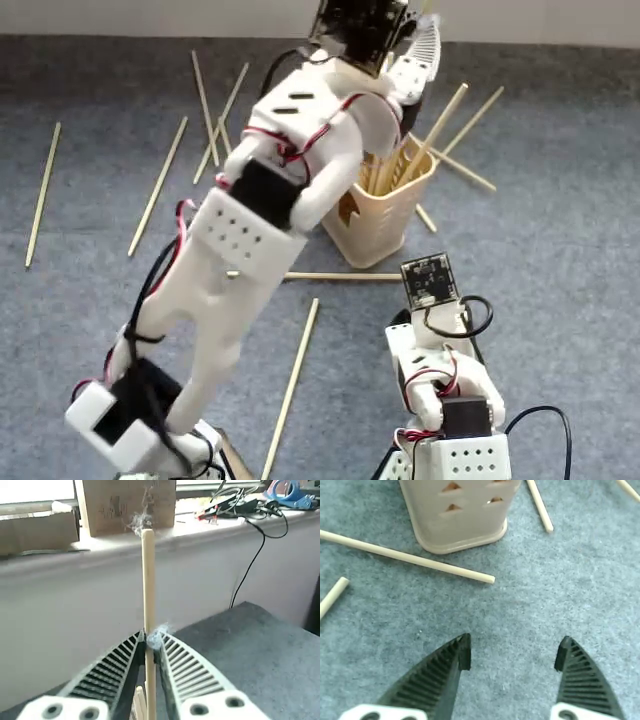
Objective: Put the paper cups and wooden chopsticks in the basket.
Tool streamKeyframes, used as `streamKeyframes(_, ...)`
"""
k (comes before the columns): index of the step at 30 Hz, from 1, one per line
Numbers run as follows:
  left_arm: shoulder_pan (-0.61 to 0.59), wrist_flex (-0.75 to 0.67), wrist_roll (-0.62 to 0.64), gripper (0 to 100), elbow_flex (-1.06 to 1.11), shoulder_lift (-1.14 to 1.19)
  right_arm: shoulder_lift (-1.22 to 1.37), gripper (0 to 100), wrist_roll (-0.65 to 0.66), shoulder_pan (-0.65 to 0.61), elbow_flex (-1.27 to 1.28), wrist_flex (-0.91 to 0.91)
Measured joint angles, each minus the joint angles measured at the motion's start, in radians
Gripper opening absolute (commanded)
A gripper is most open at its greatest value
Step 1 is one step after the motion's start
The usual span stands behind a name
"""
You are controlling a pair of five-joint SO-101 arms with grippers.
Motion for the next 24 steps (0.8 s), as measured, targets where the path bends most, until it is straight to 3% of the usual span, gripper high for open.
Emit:
streamKeyframes(6,-0.014,-0.003,0.084,3,0.000,0.048,0.000,27.5,0.000,0.000,0.000,0.000)
streamKeyframes(10,-0.041,0.011,0.117,14,0.000,0.049,0.000,27.5,0.000,0.000,0.000,0.000)
streamKeyframes(16,-0.089,0.149,0.221,19,0.000,0.049,0.000,27.5,0.000,0.000,0.000,-0.002)
streamKeyframes(20,-0.199,0.204,0.233,19,0.000,0.048,0.000,27.5,0.000,0.000,0.000,-0.002)
streamKeyframes(24,-0.419,0.249,0.235,19,0.000,-0.003,0.000,27.5,0.000,0.000,0.000,-0.002)
